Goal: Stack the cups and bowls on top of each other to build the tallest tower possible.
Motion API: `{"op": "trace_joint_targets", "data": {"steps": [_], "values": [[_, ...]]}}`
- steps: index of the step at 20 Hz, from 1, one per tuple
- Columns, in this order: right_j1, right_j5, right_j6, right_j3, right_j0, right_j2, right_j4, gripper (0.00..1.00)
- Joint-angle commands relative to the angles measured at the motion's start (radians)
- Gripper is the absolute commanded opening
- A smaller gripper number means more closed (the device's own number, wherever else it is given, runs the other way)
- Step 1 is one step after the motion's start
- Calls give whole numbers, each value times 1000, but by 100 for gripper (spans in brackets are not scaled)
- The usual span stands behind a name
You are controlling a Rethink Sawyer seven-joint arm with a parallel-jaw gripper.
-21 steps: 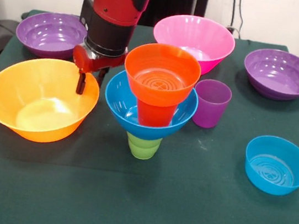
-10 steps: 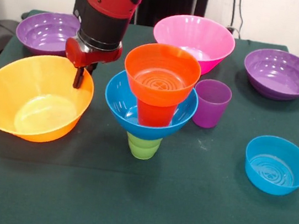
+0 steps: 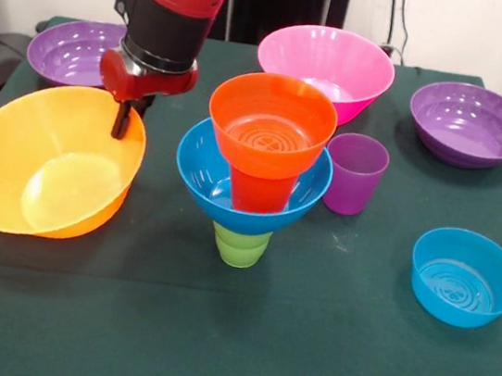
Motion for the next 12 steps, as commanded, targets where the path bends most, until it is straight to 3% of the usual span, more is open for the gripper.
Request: {"op": "trace_joint_targets", "data": {"steps": [1,12], "values": [[-49,-61,115,-3,73,-34,-59,0],[-135,-93,102,55,88,-88,-29,0]]}}
